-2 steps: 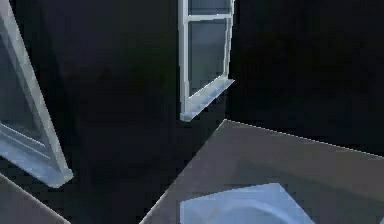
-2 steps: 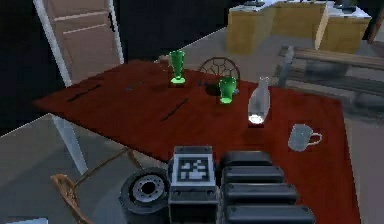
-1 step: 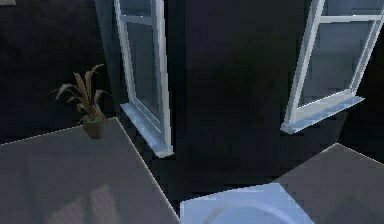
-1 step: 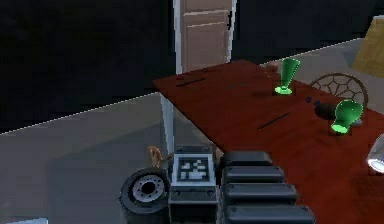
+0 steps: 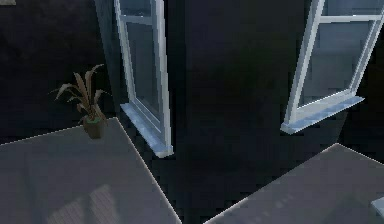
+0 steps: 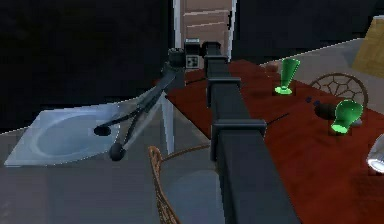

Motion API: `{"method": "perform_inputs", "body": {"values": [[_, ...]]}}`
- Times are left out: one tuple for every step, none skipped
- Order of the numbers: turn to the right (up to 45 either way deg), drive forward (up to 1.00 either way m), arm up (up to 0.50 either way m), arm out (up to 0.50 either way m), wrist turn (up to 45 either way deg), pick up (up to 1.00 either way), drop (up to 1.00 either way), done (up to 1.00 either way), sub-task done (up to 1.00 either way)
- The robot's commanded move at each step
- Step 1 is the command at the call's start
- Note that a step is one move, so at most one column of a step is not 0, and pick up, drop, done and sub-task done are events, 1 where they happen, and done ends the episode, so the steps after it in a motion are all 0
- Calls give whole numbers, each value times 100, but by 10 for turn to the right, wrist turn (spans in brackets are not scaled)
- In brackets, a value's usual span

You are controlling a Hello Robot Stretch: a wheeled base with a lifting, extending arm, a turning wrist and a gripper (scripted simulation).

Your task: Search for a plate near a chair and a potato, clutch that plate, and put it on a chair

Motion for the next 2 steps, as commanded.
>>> {"method": "perform_inputs", "body": {"values": [[0,0,0,0,450,0,0,0,0],[0,0,0,0,450,0,0,0,0]]}}
